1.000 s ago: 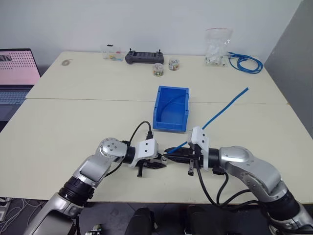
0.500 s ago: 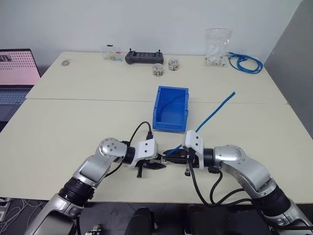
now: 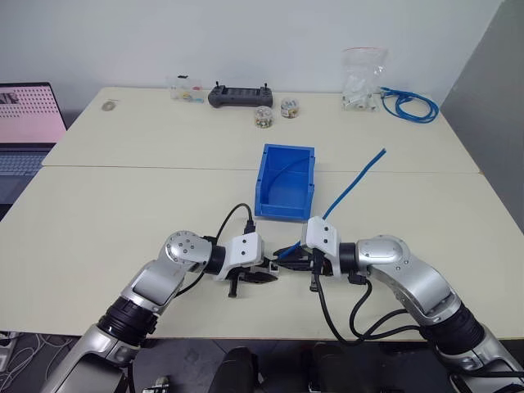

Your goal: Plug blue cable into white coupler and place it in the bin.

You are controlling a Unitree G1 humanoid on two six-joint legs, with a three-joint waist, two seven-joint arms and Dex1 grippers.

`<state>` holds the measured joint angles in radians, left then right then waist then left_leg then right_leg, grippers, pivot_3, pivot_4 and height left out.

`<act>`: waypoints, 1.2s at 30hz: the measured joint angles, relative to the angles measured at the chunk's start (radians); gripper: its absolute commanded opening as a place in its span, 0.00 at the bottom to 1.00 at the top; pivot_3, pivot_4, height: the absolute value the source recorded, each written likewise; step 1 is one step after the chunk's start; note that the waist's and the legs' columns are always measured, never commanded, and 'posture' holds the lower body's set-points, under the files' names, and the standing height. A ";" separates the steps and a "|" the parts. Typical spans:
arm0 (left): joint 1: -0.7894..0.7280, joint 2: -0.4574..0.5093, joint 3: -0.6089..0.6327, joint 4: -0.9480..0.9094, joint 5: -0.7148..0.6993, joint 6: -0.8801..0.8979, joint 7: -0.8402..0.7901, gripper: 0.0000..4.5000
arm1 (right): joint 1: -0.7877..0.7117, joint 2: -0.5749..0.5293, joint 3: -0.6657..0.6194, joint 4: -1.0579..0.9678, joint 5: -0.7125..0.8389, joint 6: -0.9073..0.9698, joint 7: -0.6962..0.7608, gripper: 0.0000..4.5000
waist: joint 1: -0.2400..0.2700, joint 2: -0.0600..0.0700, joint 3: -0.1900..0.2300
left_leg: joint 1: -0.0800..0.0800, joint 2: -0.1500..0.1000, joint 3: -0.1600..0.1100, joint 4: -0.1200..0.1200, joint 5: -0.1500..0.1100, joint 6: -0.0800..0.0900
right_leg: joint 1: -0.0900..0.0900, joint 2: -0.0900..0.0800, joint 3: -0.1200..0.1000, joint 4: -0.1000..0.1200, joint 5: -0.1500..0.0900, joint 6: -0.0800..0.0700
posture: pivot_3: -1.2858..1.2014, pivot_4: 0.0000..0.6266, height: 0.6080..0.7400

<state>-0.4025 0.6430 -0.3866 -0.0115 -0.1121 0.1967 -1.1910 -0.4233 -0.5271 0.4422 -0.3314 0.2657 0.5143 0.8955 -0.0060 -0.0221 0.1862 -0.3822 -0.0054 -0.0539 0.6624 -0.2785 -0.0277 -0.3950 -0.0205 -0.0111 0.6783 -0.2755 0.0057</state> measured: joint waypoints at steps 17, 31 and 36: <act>0.004 0.000 0.003 -0.012 0.008 0.013 0.002 0.17 | -0.070 0.019 0.020 0.026 -0.031 0.066 0.062 0.03 | -0.001 0.000 0.000 | 0.001 0.000 0.000 0.000 0.000 0.000 | 0.000 0.000 0.000 0.001 0.002 -0.003 | 0.52 0.24 1.00; 0.007 -0.006 0.005 -0.013 0.010 0.018 0.002 0.17 | -0.112 0.022 0.053 0.025 -0.050 0.130 0.075 0.03 | -0.002 0.000 -0.001 | 0.001 0.000 0.000 0.000 0.000 0.000 | 0.001 0.000 0.000 0.001 0.002 -0.003 | 0.52 0.24 1.00; 0.008 -0.012 0.010 -0.013 0.010 0.035 0.002 0.17 | -0.140 0.022 0.079 0.051 -0.070 0.116 0.111 0.03 | -0.003 0.000 -0.001 | 0.002 0.000 0.000 0.000 0.000 0.000 | 0.002 0.000 0.000 0.000 0.002 -0.003 | 0.52 0.24 1.00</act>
<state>-0.3942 0.6306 -0.3765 -0.0246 -0.1021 0.2317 -1.1888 -0.5628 -0.5054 0.5214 -0.2808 0.1956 0.6301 1.0066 -0.0089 -0.0216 0.1847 -0.3801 -0.0057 -0.0539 0.6626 -0.2785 -0.0277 -0.3931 -0.0206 -0.0110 0.6787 -0.2737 0.0026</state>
